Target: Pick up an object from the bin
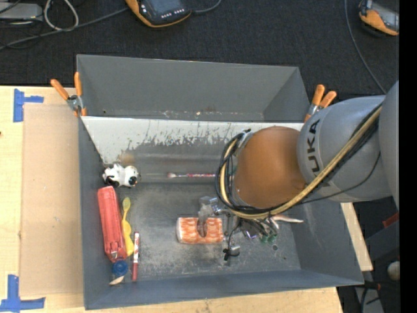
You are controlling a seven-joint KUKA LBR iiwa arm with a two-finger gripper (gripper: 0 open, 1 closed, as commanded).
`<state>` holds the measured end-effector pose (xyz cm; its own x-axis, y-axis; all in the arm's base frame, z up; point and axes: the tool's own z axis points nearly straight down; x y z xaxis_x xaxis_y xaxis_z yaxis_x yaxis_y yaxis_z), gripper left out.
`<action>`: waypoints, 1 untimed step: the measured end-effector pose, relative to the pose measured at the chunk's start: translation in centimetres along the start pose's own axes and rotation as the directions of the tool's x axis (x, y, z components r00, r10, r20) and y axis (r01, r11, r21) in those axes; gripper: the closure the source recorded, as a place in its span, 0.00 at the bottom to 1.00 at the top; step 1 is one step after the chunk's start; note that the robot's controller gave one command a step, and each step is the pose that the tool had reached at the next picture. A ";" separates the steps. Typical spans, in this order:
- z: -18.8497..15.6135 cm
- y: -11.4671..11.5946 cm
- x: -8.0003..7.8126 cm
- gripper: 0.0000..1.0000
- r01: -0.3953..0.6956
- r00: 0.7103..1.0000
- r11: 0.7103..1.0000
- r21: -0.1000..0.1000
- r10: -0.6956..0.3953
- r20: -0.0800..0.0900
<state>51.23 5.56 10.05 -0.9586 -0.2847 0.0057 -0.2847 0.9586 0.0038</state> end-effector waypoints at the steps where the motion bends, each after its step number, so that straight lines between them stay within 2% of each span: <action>1: 1.3 0.3 -1.2 0.00 -0.069 0.998 0.998 0.001 0.069 0.003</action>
Offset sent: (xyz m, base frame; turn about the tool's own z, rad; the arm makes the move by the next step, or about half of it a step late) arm 0.0411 -0.0191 -0.0305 0.5500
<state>52.31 6.19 8.74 -0.9760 -0.2175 0.0025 -0.2175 0.9760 0.0021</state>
